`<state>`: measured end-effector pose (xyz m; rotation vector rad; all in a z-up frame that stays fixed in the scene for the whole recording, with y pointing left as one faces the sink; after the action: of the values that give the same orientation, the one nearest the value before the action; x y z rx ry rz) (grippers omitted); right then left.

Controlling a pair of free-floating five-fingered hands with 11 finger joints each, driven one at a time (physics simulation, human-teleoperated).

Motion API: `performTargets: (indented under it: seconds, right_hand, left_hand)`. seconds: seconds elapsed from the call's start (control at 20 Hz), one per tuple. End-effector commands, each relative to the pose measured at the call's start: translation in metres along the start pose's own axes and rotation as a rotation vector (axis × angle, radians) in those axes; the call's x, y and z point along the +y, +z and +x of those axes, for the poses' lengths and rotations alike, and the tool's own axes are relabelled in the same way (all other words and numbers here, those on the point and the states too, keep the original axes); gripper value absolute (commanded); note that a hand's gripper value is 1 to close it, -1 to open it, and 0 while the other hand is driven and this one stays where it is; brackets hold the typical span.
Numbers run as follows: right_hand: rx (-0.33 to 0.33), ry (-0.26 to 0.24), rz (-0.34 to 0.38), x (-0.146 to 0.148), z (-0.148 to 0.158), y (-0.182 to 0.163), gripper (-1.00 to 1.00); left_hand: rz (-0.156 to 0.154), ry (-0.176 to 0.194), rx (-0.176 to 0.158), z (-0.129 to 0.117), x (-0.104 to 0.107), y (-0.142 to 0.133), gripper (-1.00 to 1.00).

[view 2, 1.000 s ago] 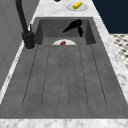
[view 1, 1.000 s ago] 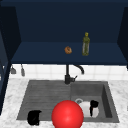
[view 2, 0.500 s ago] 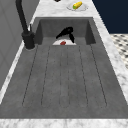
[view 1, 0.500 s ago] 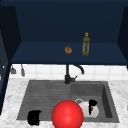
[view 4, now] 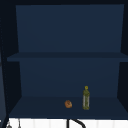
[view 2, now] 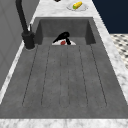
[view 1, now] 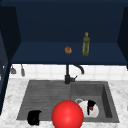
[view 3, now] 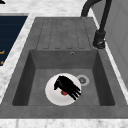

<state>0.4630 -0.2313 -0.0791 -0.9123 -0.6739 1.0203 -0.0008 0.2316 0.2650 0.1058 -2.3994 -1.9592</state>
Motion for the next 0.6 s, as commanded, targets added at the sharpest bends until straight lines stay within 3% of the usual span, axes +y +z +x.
performTargets:
  seconds: [0.0, 0.25, 0.3, 0.4, 0.45, 0.55]
  right_hand:
    - [-0.006, -0.011, 0.004, 0.009, -0.002, -0.027, -1.0]
    - [-0.046, -0.03, 0.197, -0.011, -0.001, -0.056, -1.0]
    - [-0.05, -0.037, 0.208, -0.011, -0.002, -0.056, -1.0]
    - [-0.047, -0.035, 0.16, -0.004, -0.005, -0.034, -1.0]
    - [-0.059, -0.064, 0.08, 0.001, -0.012, -0.018, -1.0]
    - [-0.062, -0.082, 0.059, 0.0, -0.015, -0.01, -1.0]
  left_hand:
    - [0.0, 0.0, 0.0, 0.0, 0.0, 0.0, 0.0]
    - [0.0, 0.0, 0.0, 0.0, 0.0, 0.0, 0.0]
    - [0.0, 0.0, 0.0, 0.0, 0.0, 0.0, 0.0]
    - [0.0, 0.0, 0.0, 0.0, 0.0, 0.0, 0.0]
    - [0.0, 0.0, 0.0, 0.0, 0.0, 0.0, 0.0]
    - [0.0, 0.0, 0.0, 0.0, 0.0, 0.0, 0.0]
